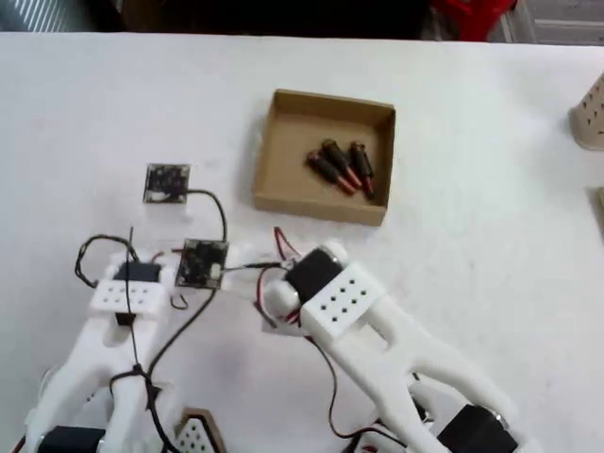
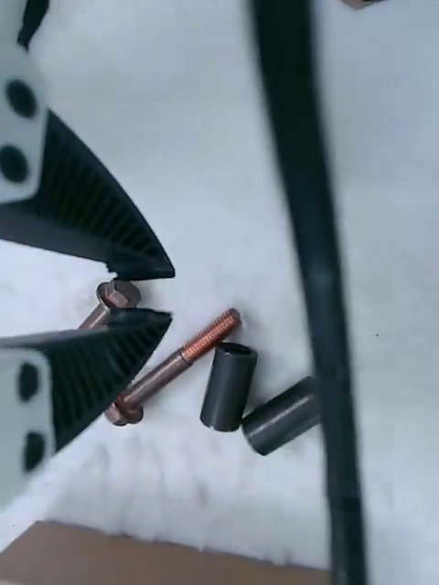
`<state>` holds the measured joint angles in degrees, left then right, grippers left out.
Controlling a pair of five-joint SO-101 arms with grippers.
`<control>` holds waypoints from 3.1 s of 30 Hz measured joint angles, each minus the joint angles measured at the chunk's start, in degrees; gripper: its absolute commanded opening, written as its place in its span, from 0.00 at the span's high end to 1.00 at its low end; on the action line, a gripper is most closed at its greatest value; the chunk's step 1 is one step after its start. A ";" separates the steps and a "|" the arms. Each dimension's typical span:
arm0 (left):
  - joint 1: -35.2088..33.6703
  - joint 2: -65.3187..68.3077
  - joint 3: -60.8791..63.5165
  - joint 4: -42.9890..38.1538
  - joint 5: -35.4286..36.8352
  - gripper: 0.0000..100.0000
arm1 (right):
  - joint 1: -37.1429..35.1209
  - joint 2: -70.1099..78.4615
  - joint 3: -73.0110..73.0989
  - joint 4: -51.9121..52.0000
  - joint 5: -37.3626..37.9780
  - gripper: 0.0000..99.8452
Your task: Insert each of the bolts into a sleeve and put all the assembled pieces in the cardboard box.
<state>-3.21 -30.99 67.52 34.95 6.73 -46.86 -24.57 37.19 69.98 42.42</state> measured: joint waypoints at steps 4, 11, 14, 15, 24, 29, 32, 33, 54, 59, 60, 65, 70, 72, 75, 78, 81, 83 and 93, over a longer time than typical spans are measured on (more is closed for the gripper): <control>-0.18 0.00 0.00 0.00 -0.18 0.98 | 0.18 0.00 4.13 -7.03 0.44 0.81; -9.23 0.09 0.00 -7.56 2.99 0.98 | 0.00 0.00 7.82 -17.76 0.53 0.84; -13.19 0.09 0.00 -9.32 7.21 0.98 | 0.00 0.00 7.82 -19.52 0.53 0.84; -14.24 0.09 0.00 -9.41 7.74 0.98 | 0.00 0.00 7.82 -19.69 0.53 0.84; -21.36 15.38 -10.64 -9.67 14.42 0.98 | 0.00 0.00 7.82 -21.63 0.53 0.84; -22.33 21.71 -17.93 -2.29 15.21 0.98 | 0.00 4.13 7.82 -23.82 2.99 0.83; -22.33 22.24 -18.46 -2.11 15.47 0.98 | 0.00 9.85 7.03 -24.44 6.59 0.77; -22.33 22.24 -18.46 -2.11 15.47 0.98 | 0.00 11.69 6.24 -24.53 7.56 0.74; -22.33 22.24 -18.46 -2.11 15.47 0.98 | 5.19 37.19 -12.66 -24.44 14.77 0.77; -22.33 22.24 -18.46 -2.11 15.47 0.98 | 5.27 37.54 -12.92 -24.35 15.12 0.96; -22.33 22.24 -18.46 -2.11 15.47 0.98 | 5.27 37.63 -12.92 -24.35 15.12 1.00; -22.33 22.24 -18.46 -2.11 15.47 0.98 | 5.45 37.63 -13.63 -24.18 15.30 0.99; -22.33 22.24 -18.46 -2.11 15.47 0.98 | 5.63 37.01 -14.68 -20.92 15.21 0.98; -22.33 22.24 -18.46 -2.11 15.47 0.98 | 5.98 35.08 -14.59 -18.20 13.36 0.98; -22.33 22.24 -18.46 -2.11 15.47 0.98 | 7.12 30.33 -14.51 -15.38 6.51 0.98; -22.33 22.24 -18.46 -2.11 15.47 0.98 | 9.58 24.44 -14.42 -13.10 -0.88 0.98; -22.33 22.24 -18.46 -2.11 15.47 0.98 | 12.75 18.99 -11.60 -12.66 -9.41 0.98; -22.33 22.24 -18.46 -2.11 15.47 0.98 | 14.68 15.74 -8.88 -12.31 -15.30 0.98; -19.34 22.24 -18.46 0.35 9.58 0.98 | 29.89 -0.44 6.59 -12.13 -28.84 0.98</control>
<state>-22.55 -8.75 49.05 35.30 16.31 -16.97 -25.01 43.78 57.85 13.58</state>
